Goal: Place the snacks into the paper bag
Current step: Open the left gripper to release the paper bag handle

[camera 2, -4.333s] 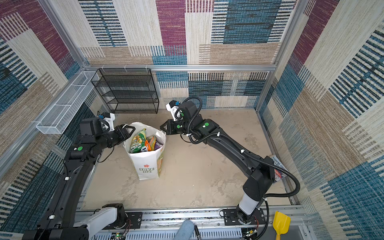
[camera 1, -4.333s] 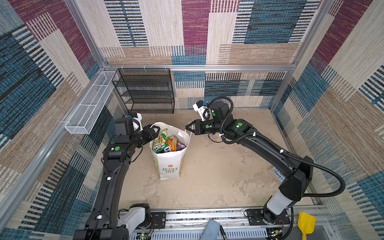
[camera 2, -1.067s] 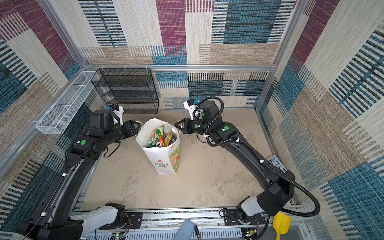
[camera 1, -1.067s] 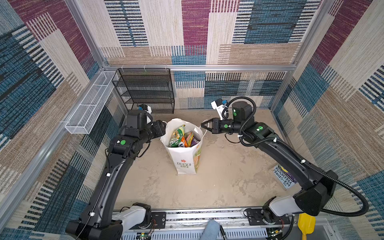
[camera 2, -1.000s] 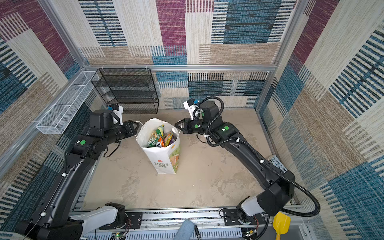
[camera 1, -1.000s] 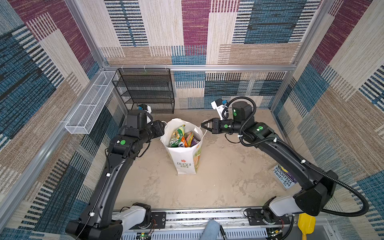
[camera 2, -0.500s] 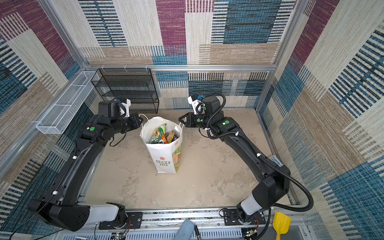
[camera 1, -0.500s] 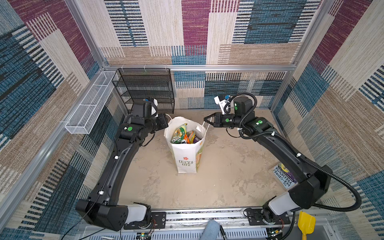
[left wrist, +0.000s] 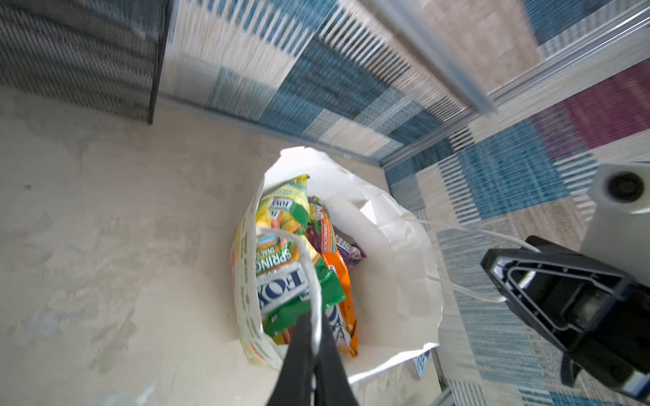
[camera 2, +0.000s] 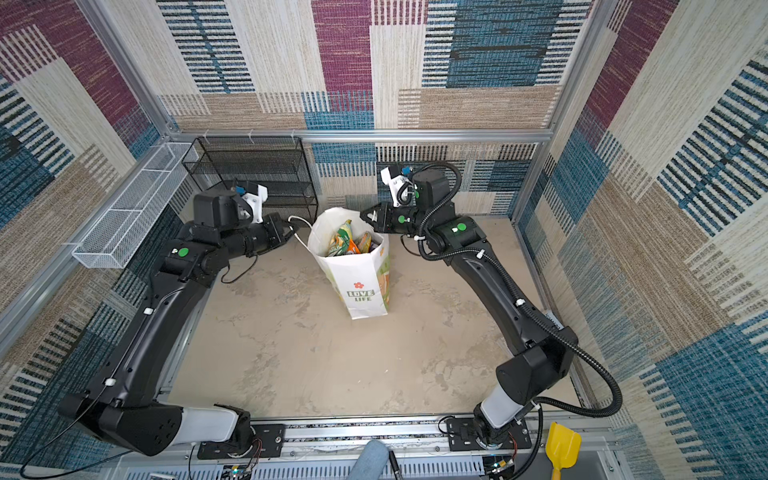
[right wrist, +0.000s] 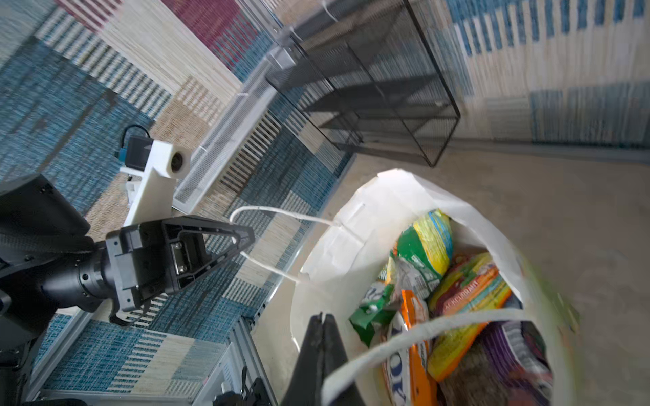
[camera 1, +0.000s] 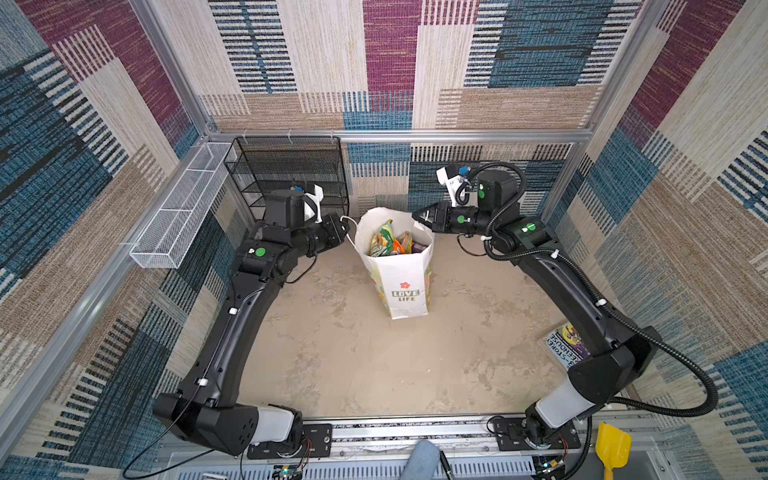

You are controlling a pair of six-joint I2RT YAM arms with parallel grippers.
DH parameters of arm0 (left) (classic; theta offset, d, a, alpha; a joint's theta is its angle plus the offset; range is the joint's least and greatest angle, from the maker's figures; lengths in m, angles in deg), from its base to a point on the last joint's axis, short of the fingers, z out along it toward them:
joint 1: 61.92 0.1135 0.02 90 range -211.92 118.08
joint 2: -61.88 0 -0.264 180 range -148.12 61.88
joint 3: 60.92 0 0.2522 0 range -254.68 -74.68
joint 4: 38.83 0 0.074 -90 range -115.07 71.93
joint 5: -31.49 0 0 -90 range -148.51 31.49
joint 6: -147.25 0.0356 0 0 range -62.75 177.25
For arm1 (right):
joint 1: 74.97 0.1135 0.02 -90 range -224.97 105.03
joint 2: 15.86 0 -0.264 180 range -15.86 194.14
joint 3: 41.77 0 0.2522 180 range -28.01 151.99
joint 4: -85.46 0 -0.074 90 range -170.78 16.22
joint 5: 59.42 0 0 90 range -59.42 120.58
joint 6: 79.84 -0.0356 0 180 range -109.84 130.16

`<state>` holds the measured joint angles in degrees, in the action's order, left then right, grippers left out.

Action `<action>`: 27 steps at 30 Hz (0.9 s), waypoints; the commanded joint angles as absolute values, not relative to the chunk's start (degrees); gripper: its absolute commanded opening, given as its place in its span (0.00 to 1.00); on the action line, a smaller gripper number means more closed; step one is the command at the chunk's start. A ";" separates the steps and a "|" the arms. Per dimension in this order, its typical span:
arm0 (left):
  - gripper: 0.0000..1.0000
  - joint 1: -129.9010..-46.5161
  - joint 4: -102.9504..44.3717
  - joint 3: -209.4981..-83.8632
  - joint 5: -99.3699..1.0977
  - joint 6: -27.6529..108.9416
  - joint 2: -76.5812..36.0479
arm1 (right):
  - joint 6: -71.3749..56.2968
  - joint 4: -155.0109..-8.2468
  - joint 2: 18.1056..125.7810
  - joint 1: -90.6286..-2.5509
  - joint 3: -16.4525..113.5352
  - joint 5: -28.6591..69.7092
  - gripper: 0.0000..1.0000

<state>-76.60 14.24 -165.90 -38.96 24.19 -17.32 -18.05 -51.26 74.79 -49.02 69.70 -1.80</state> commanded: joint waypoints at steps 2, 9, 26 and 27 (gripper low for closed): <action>0.00 -76.51 3.48 -161.55 -34.06 21.60 -17.21 | -19.71 -59.14 70.82 -50.79 61.49 -3.21 0.00; 0.00 -76.85 3.16 -163.21 -31.56 19.77 -16.56 | -20.04 -58.52 69.61 -52.55 62.38 -3.82 0.00; 0.35 -78.00 -0.46 -156.17 -30.93 19.42 -11.79 | -21.64 -60.91 65.44 -53.79 53.81 -4.47 0.36; 0.46 -78.00 0.02 -156.39 -31.25 19.75 -11.58 | -22.19 -60.83 65.29 -53.93 53.81 -4.33 0.47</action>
<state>-78.04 3.16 -155.85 -32.03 19.56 -12.27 -20.65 -57.69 66.01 -53.74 54.01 -2.92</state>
